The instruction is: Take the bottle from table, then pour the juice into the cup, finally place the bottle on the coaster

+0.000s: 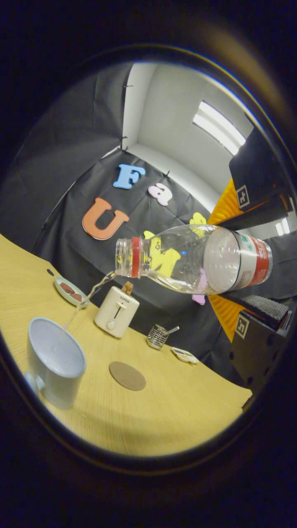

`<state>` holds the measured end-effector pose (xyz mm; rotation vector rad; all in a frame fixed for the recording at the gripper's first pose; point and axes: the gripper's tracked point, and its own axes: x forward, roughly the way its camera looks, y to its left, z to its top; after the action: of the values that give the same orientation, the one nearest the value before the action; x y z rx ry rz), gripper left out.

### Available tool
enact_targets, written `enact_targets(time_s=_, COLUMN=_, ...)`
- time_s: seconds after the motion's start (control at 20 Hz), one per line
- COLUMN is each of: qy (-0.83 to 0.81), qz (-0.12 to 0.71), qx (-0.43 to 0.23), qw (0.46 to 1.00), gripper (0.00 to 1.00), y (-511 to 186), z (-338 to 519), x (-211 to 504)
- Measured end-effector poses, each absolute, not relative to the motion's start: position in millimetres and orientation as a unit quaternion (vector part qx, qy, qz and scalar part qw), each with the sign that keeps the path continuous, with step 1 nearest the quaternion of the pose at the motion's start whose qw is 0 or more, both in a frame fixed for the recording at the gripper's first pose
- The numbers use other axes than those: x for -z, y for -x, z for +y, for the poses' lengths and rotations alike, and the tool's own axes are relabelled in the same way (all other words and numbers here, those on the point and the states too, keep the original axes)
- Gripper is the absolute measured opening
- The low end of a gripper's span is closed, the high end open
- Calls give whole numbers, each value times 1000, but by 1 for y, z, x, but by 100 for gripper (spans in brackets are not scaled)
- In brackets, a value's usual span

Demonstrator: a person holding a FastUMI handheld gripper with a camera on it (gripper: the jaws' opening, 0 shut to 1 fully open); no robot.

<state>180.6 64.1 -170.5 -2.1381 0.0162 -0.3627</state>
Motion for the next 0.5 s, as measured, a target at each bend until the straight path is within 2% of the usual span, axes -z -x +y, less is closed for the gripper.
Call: enact_targets(time_s=0.5, qy=888, qz=-2, qx=156, qw=432, gripper=78, y=-181, z=78, x=166)
